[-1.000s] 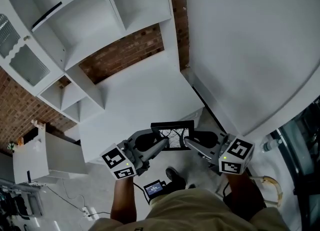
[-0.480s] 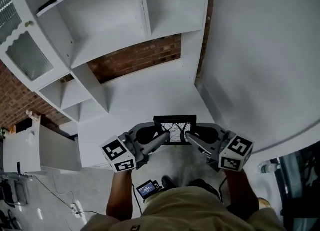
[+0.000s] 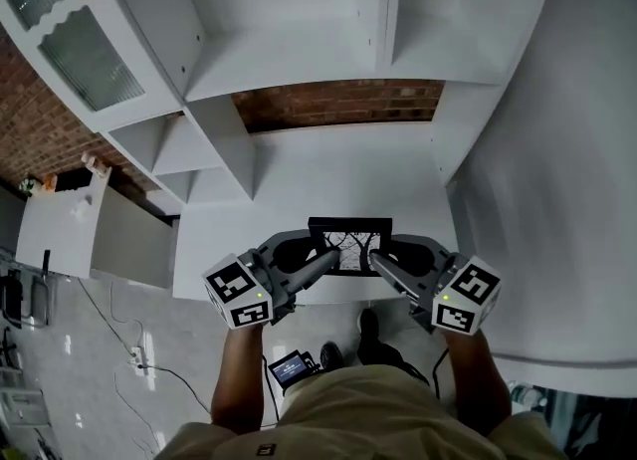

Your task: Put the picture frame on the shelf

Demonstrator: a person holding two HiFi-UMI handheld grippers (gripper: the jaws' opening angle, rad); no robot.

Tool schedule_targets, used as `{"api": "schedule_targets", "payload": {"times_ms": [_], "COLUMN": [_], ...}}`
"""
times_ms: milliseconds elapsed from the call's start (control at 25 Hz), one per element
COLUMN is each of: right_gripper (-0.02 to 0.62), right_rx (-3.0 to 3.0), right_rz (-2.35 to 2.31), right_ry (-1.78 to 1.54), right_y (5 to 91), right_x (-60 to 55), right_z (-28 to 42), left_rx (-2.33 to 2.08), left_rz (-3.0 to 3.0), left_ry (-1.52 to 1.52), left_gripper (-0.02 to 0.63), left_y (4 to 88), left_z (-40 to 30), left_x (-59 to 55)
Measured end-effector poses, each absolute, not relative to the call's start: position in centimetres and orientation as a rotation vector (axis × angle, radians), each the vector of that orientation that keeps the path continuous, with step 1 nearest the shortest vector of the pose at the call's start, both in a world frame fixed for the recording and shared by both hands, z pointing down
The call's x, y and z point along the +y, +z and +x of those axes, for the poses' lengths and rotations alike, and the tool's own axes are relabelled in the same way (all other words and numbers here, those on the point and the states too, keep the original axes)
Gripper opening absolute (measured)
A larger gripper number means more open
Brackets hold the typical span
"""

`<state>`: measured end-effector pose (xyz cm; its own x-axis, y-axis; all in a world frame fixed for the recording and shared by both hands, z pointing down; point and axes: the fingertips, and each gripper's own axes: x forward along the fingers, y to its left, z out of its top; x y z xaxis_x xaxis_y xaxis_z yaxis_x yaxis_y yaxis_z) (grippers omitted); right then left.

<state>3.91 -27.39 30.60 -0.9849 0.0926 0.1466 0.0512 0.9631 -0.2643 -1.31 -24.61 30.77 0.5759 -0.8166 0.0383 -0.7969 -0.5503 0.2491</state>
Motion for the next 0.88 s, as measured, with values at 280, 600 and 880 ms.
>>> {"api": "schedule_targets", "payload": {"times_ms": [280, 600, 880], "right_gripper": [0.078, 0.078, 0.077], "right_rx": [-2.954, -2.960, -2.992], "right_rz": [-0.376, -0.602, -0.641], "right_ry": [0.399, 0.303, 0.177], "right_y": [32.7, 36.3, 40.5], "right_x": [-33.9, -36.4, -36.7], "right_z": [-1.9, -10.2, -17.6], "left_rx": [-1.611, -1.912, -2.104], "left_rz": [2.390, 2.136, 1.903], "left_ry": [-0.051, -0.025, 0.055], "left_gripper": [0.098, 0.109, 0.110], "left_y": [32.6, 36.6, 42.7], "left_z": [-6.6, -14.6, -22.7], "left_x": [-30.2, -31.9, -30.8]}}
